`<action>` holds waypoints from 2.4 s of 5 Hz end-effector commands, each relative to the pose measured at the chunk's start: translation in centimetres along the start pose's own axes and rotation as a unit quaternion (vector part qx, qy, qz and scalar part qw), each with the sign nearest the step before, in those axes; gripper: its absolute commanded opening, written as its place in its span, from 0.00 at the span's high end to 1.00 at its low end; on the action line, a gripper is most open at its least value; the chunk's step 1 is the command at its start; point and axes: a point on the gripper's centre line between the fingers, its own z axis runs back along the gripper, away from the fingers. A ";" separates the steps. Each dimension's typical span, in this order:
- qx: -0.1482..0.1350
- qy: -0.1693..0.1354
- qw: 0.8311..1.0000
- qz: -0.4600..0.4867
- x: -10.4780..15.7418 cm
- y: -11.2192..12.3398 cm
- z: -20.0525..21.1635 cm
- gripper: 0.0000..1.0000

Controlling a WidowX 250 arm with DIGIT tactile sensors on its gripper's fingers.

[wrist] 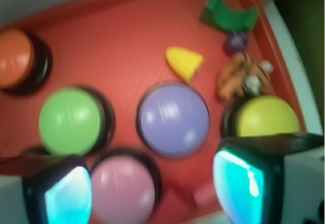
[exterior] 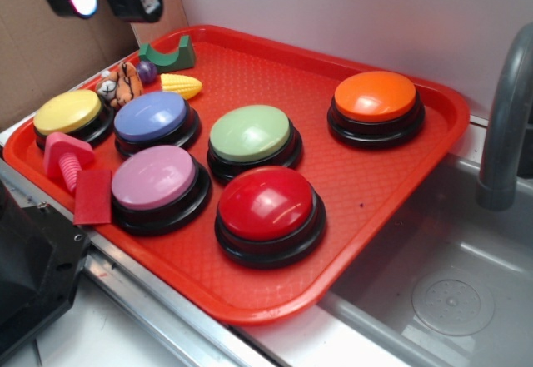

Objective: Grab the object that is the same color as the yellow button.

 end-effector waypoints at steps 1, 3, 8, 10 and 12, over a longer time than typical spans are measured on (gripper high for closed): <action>0.014 0.000 0.999 0.028 3.2 1.3 -4.4 0.00; 0.044 0.005 0.998 0.035 4.4 2.6 -6.9 0.00; 0.044 0.032 0.997 0.059 6.0 3.5 -11.1 0.00; 0.037 0.033 0.995 0.085 6.3 4.1 -11.8 0.00; 0.052 0.041 0.991 0.112 6.2 4.2 -12.3 1.00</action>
